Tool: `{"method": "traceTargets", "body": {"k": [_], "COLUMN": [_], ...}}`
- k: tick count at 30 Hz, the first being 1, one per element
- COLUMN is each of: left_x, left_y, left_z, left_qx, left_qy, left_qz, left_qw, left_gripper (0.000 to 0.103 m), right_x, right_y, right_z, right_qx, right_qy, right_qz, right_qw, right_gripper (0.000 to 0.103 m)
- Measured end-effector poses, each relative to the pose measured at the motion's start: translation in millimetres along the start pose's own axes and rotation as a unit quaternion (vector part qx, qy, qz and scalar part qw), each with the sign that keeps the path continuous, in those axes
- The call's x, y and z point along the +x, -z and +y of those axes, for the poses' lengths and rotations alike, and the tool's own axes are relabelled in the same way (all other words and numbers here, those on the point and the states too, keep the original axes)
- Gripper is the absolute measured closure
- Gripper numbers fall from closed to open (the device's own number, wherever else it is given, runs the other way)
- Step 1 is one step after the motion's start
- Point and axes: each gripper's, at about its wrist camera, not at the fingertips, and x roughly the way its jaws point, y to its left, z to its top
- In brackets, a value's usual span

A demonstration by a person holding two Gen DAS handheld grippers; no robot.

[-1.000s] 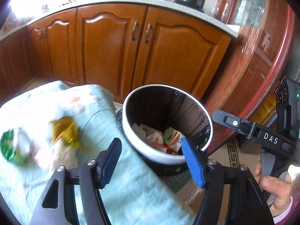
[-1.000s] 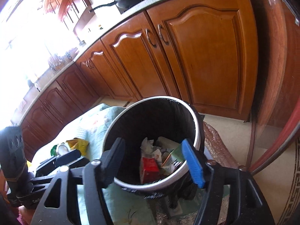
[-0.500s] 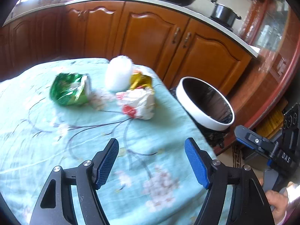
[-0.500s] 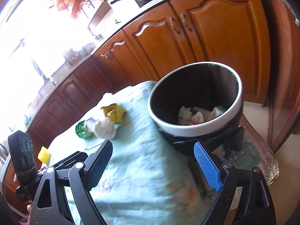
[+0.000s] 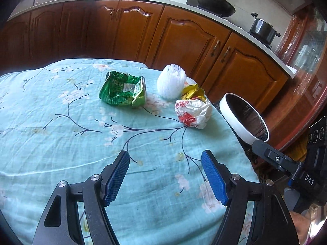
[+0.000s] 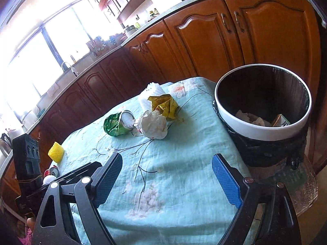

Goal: Collect trash
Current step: 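Move both open tools back over the remaining trash, then grasp the green chip bag with the left tool while the right grasps the yellow wrapper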

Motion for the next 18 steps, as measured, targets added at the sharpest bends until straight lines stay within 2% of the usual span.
{"method": "traceTargets", "body": {"k": [8,11,15,16,18], "left_x": [-2.5,1.0,9.4,11.8,18.0], "left_y": [-13.3,-21.7,-34.7,-38.2,-46.0], "left_z": [17.6,26.2,37.4,40.8,48.0], "left_qx": [-0.011,-0.017,-0.024,-0.028,-0.037], "left_qy": [-0.021,-0.03,-0.042,-0.046,-0.045], "left_qz": [-0.01,-0.013,-0.017,-0.017,-0.016], "left_qw": [0.9997,0.9993,0.9987,0.9984,0.9982], "left_gripper": [0.031,0.032,0.032,0.034,0.039], "right_x": [17.1,23.1,39.3,44.7,56.6], "right_y": [-12.9,-23.9,-39.1,-42.1,-47.9], "right_z": [5.7,4.9,1.3,0.1,-4.6], "right_qx": [0.008,0.008,0.009,0.01,0.017], "right_qy": [-0.009,-0.007,-0.004,-0.002,-0.001], "right_qz": [0.004,0.001,0.005,0.007,0.013], "right_qw": [1.0,1.0,1.0,1.0,1.0], "right_gripper": [0.013,0.019,0.037,0.044,0.052]}}
